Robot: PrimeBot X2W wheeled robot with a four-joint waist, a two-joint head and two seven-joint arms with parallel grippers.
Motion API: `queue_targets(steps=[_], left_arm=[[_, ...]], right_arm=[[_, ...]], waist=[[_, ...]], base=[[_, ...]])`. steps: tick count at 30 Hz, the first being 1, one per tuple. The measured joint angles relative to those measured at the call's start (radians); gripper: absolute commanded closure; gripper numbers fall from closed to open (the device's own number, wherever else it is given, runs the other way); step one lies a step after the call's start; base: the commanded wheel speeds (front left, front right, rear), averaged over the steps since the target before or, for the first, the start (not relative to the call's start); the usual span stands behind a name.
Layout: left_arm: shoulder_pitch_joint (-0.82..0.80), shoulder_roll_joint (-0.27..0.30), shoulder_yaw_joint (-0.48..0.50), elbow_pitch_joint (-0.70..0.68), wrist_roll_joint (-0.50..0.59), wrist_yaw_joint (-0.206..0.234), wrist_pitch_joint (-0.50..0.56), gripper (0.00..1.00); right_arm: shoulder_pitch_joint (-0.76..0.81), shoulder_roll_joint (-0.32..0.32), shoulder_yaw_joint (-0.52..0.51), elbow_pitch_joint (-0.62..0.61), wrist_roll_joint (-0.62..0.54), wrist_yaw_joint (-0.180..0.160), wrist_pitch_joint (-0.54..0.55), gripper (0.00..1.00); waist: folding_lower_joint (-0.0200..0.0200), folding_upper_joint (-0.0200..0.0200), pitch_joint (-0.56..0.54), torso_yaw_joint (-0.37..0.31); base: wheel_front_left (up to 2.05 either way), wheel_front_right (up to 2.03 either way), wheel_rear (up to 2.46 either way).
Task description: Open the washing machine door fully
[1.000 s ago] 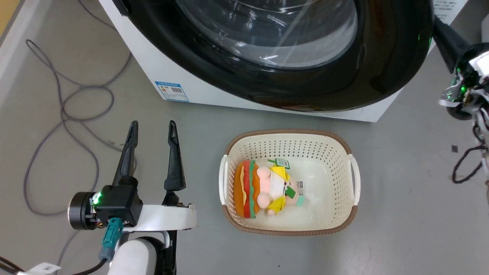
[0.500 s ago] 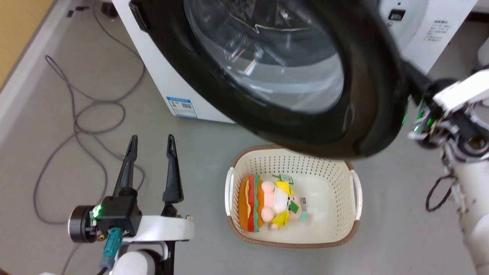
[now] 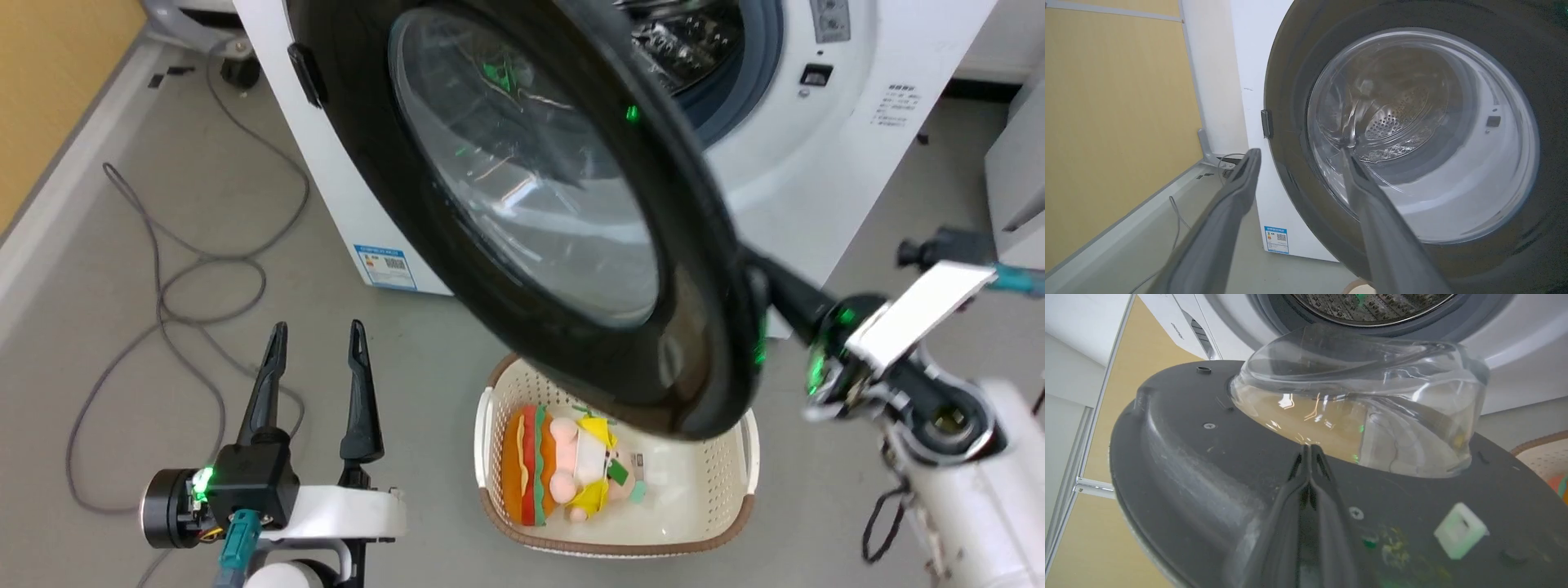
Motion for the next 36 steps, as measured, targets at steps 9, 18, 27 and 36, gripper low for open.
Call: queue_targets(steps=[9, 18, 27, 36], left_arm=[[0.019, 0.0, 0.0, 0.007, 0.016, -0.012, 0.0, 0.0], [0.037, 0.0, -0.005, 0.01, 0.033, -0.012, 0.0, 0.0], [0.05, 0.0, -0.006, 0.033, 0.06, -0.012, 0.0, 0.0], [0.069, 0.003, -0.003, 0.045, 0.06, -0.01, 0.0, 0.0]], right_arm=[[0.125, 0.041, 0.067, -0.116, -0.003, 0.0, 0.052, 1.0], [0.206, 0.078, 0.136, -0.202, -0.014, 0.0, 0.081, 1.0], [0.249, 0.118, 0.212, -0.23, -0.025, 0.0, 0.108, 1.0], [0.278, 0.14, 0.233, -0.26, -0.05, 0.0, 0.072, 1.0]], waist=[[0.0, 0.0, -0.039, 0.003], [0.0001, 0.0, -0.054, 0.025], [0.0, 0.0, -0.064, 0.04], [0.0001, 0.0, -0.084, 0.031]], base=[[0.0, 0.0, 0.0], [0.0, 0.0, 0.0], [0.0, 0.0, 0.0], [0.0, 0.0, 0.0]])
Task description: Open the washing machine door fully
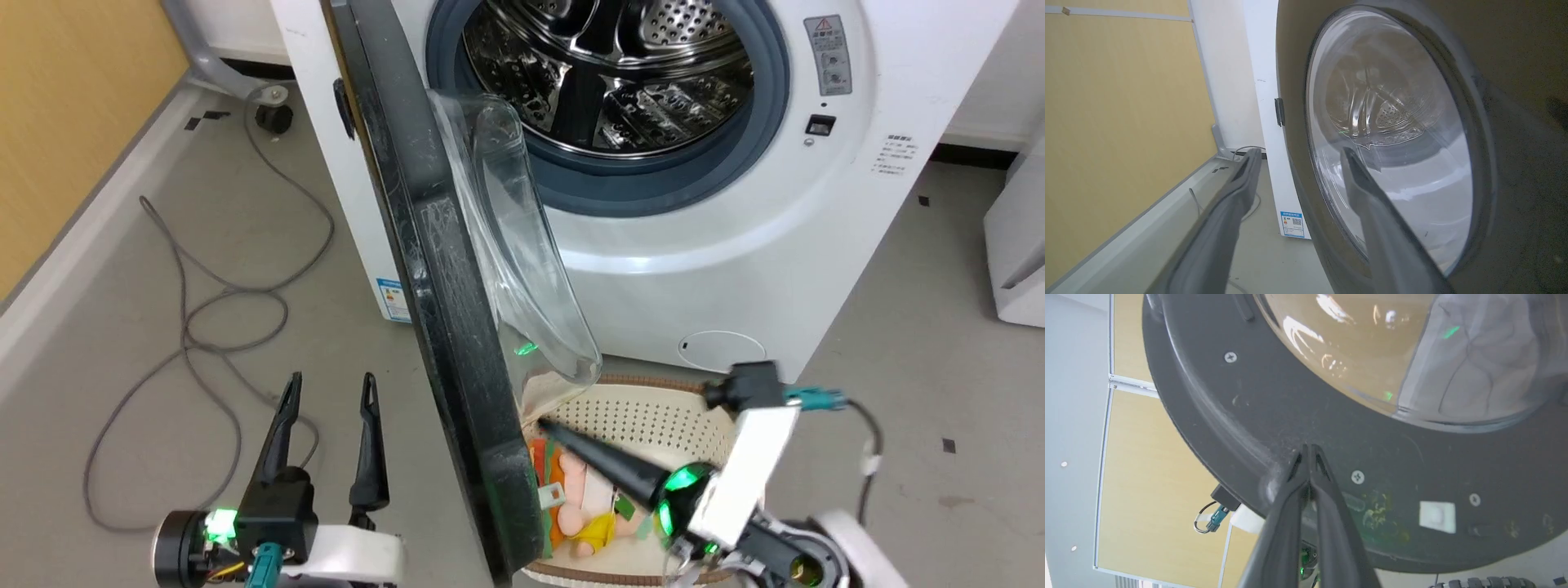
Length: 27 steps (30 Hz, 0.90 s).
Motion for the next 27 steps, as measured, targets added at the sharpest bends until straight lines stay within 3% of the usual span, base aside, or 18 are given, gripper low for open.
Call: queue_targets(steps=[5, 11, 14, 18, 20, 23, 27], left_arm=[[0.008, 0.006, 0.006, 0.005, 0.0, 0.005, 0.0, 0.0], [0.024, 0.018, 0.014, 0.008, 0.0, 0.009, 0.0, 0.0], [0.033, 0.022, 0.02, 0.01, 0.0, 0.015, 0.0, 0.0], [0.047, 0.024, 0.03, 0.009, 0.0, 0.018, 0.0, 0.0], [0.052, 0.025, 0.034, 0.009, 0.0, 0.021, 0.0, 0.0], [0.056, 0.028, 0.039, 0.008, 0.0, 0.026, 0.0, 0.0], [0.064, 0.029, 0.043, 0.007, 0.0, 0.027, 0.0, 0.0]], right_arm=[[0.001, -0.021, -0.066, -0.042, -0.069, 0.0, -0.13, 1.0], [0.025, -0.047, -0.163, -0.094, -0.17, 0.0, -0.384, 1.0], [0.036, -0.091, -0.197, -0.106, -0.275, 0.0, -0.53, 1.0], [0.047, -0.163, -0.225, -0.083, -0.479, 0.0, -0.741, 1.0], [0.063, -0.179, -0.261, -0.047, -0.622, 0.0, -0.779, 1.0], [0.083, -0.161, -0.369, -0.04, -0.892, 0.0, -0.787, 1.0], [0.123, -0.086, -0.466, -0.102, -1.225, 0.0, -0.787, 1.0]], waist=[[0.0, 0.0, -0.012, -0.008], [0.0, 0.0, -0.032, -0.021], [-0.0001, 0.0, -0.041, -0.027], [-0.0001, 0.0, -0.052, -0.039], [-0.0001, 0.0, -0.057, -0.046], [0.0, 0.0, -0.063, -0.06], [0.0, 0.0, -0.065, -0.075]], base=[[0.0, 0.0, 0.0], [0.0, 0.0, 0.0], [0.0, 0.0, 0.0], [0.0, 0.0, 0.0], [0.0, 0.0, 0.0], [0.0, 0.0, 0.0], [0.0, 0.0, 0.0]])
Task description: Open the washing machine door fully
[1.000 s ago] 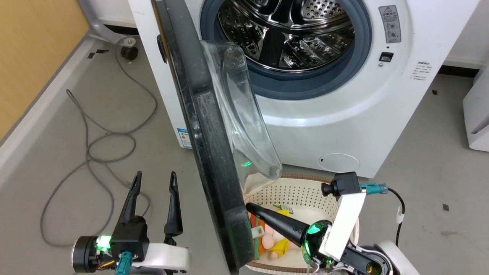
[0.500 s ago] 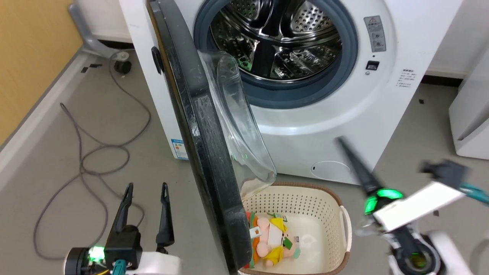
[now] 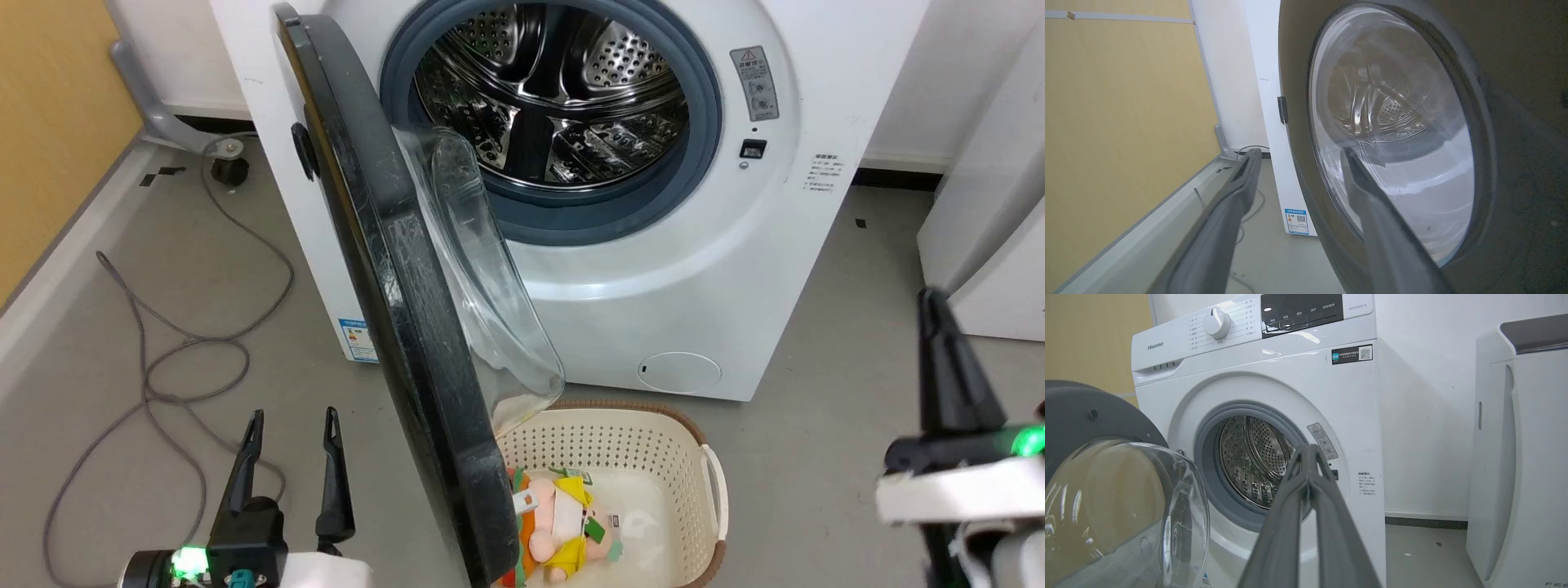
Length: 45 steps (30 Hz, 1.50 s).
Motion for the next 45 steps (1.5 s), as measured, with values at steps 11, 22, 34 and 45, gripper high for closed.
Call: queue_targets(steps=[11, 22, 34, 45], left_arm=[[0.002, 0.0, -0.001, 0.0, 0.0, 0.007, 0.0, 0.0], [0.004, 0.0, 0.005, -0.002, 0.0, 0.011, 0.0, 0.0], [-0.047, 0.027, 0.026, -0.152, 0.005, 0.017, 0.0, 1.0], [-0.13, 0.036, -0.134, -0.411, 0.03, -0.045, -0.001, 1.0]], right_arm=[[0.167, 0.097, -0.034, 0.053, -0.293, 0.0, 0.0, 1.0], [0.194, 0.121, -0.06, 0.086, -0.297, 0.0, 0.0, 0.0], [0.2, 0.122, -0.077, 0.079, -0.276, 0.0, 0.0, 0.0], [0.2, 0.123, -0.076, 0.076, -0.265, 0.0, 0.0, 0.0]], waist=[[0.0, 0.0, -0.012, -0.016], [0.0001, 0.0, -0.016, -0.02], [0.0001, 0.0, -0.015, 0.0], [0.0001, 0.0, -0.01, 0.0]], base=[[0.0, 0.0, 0.0], [0.0, 0.0, 0.0], [0.0, 0.0, 0.0], [0.0, 0.0, 0.0]])
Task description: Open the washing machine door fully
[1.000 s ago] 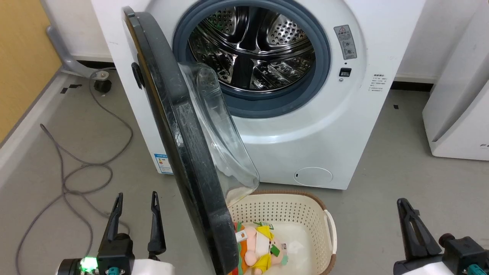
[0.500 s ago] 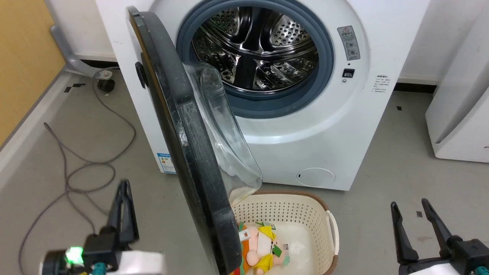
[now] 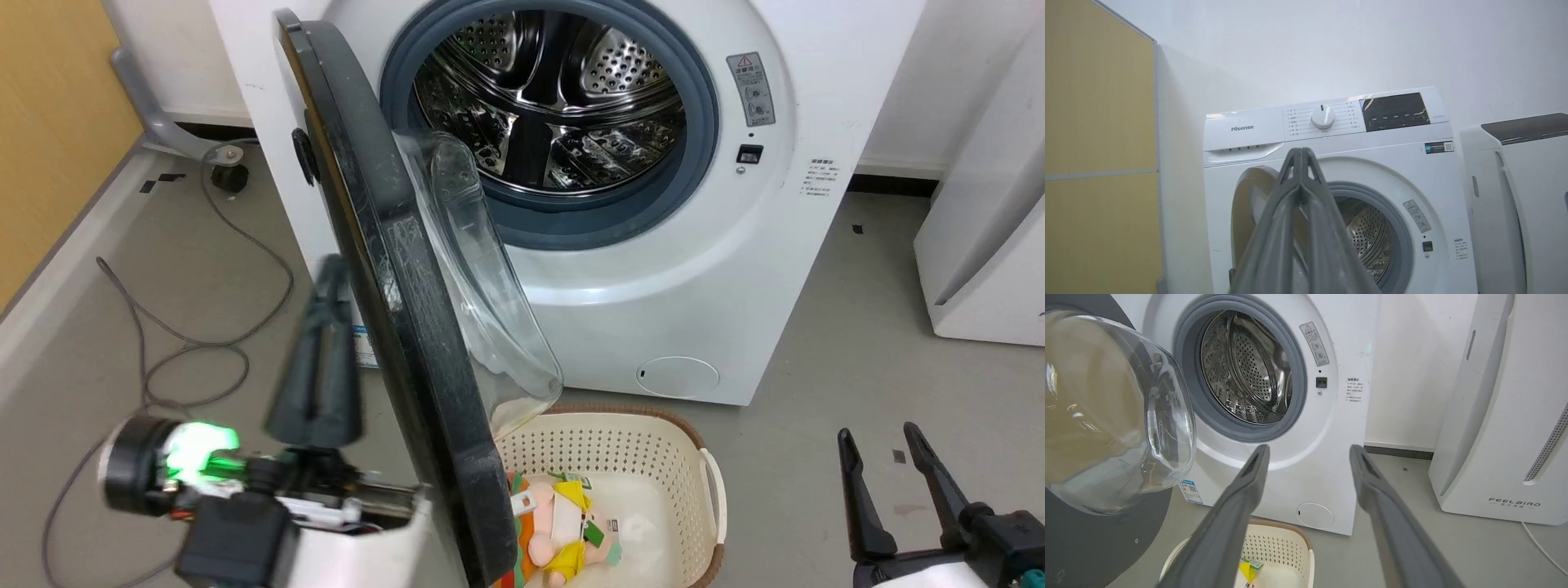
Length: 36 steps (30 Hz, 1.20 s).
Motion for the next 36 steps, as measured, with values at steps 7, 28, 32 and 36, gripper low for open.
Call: queue_targets(steps=[7, 28, 32, 36], left_arm=[[-0.033, -0.005, -0.137, -0.05, 0.005, -0.031, 0.0, 1.0], [0.003, -0.007, -0.495, 0.067, -0.004, -0.108, 0.0, 1.0], [0.023, -0.002, -0.513, 0.133, -0.005, -0.104, 0.0, 1.0], [0.048, 0.012, -0.507, 0.203, -0.006, -0.073, 0.0, 1.0]], right_arm=[[0.0, 0.0, 0.003, 0.001, 0.004, 0.0, 0.0, 0.0], [0.001, 0.0, 0.0, 0.016, 0.004, 0.0, 0.0, 0.0], [0.002, 0.0, 0.001, 0.02, 0.004, 0.0, 0.0, 0.0], [0.003, 0.001, 0.0, 0.021, 0.004, 0.0, 0.0, 0.0]], waist=[[0.0, 0.0, 0.0, -0.004], [0.0, 0.0, -0.001, 0.005], [0.0, 0.0, 0.003, 0.01], [-0.0001, 0.0, 0.008, 0.012]], base=[[0.0, 0.0, 0.0], [0.0, 0.0, 0.0], [0.0, 0.0, 0.0], [0.0, 0.0, 0.0]])
